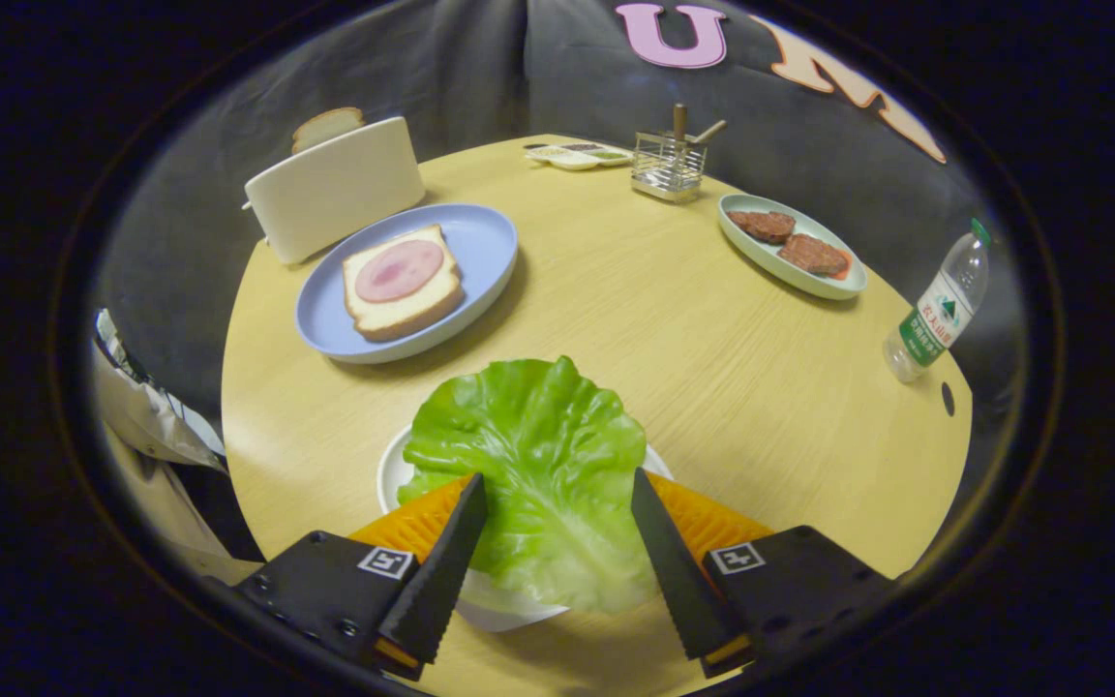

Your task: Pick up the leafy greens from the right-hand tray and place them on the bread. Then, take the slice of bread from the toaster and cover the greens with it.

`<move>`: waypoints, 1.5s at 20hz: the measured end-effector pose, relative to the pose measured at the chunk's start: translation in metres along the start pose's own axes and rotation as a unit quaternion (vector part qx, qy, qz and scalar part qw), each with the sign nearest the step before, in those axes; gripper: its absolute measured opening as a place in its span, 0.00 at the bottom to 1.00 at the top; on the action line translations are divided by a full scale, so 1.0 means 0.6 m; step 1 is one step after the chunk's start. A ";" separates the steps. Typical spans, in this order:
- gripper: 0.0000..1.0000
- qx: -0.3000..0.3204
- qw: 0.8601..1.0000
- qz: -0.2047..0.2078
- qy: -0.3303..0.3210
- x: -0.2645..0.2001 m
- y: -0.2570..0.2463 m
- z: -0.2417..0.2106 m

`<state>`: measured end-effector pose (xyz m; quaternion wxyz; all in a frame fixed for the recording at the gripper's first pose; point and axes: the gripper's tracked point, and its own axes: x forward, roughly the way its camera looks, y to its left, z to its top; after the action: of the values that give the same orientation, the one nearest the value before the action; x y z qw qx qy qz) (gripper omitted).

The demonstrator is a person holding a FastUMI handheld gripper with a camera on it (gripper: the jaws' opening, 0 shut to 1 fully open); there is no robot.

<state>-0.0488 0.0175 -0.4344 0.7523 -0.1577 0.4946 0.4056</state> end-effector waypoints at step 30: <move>0.13 -0.037 0.996 -0.043 -0.069 -0.091 0.111 0.137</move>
<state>-0.0591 0.0863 -0.3379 0.7954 -0.1778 0.4188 0.4005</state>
